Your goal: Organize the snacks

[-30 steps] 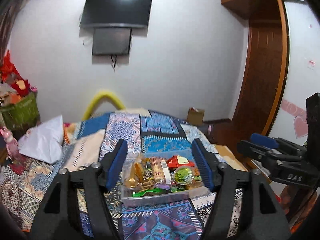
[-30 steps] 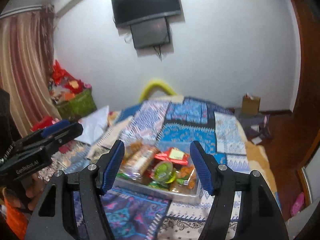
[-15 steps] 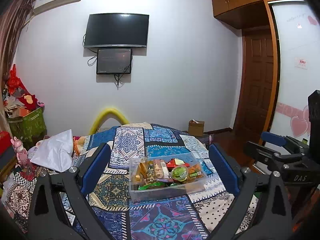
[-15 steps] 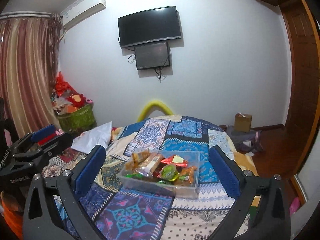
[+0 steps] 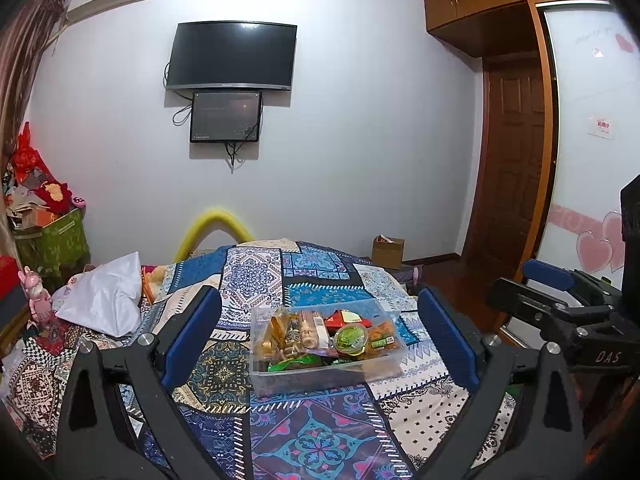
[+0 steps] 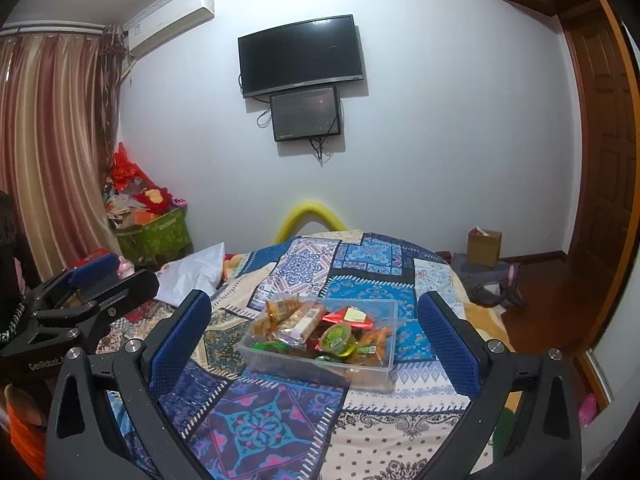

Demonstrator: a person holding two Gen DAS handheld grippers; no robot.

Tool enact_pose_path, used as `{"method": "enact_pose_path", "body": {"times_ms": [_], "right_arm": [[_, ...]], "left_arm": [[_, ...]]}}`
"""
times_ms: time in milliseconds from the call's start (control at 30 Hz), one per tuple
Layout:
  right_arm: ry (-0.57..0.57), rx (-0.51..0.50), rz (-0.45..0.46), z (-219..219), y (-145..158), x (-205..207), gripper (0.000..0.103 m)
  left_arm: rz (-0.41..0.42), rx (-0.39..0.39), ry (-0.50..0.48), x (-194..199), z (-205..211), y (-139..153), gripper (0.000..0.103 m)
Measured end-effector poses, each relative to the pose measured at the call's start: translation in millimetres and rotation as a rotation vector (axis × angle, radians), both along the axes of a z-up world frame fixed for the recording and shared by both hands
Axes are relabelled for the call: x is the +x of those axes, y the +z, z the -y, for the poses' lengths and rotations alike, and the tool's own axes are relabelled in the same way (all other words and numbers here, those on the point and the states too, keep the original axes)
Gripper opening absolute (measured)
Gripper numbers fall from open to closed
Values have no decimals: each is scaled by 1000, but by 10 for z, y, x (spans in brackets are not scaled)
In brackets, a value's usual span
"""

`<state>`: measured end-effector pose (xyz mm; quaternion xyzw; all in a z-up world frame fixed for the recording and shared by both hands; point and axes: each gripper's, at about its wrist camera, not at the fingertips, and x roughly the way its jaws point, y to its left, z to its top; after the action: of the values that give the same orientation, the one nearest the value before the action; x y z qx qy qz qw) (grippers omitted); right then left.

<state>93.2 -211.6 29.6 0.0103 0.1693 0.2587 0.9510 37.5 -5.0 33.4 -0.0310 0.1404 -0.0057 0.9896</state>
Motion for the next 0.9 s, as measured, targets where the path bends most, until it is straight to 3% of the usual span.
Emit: {"method": "enact_pose_path", "body": {"times_ms": [900], "right_arm": [[-8,5,-29,54,-22,13,103]], "left_arm": [[-18,-6,-13,45,-11,-39,99]]}}
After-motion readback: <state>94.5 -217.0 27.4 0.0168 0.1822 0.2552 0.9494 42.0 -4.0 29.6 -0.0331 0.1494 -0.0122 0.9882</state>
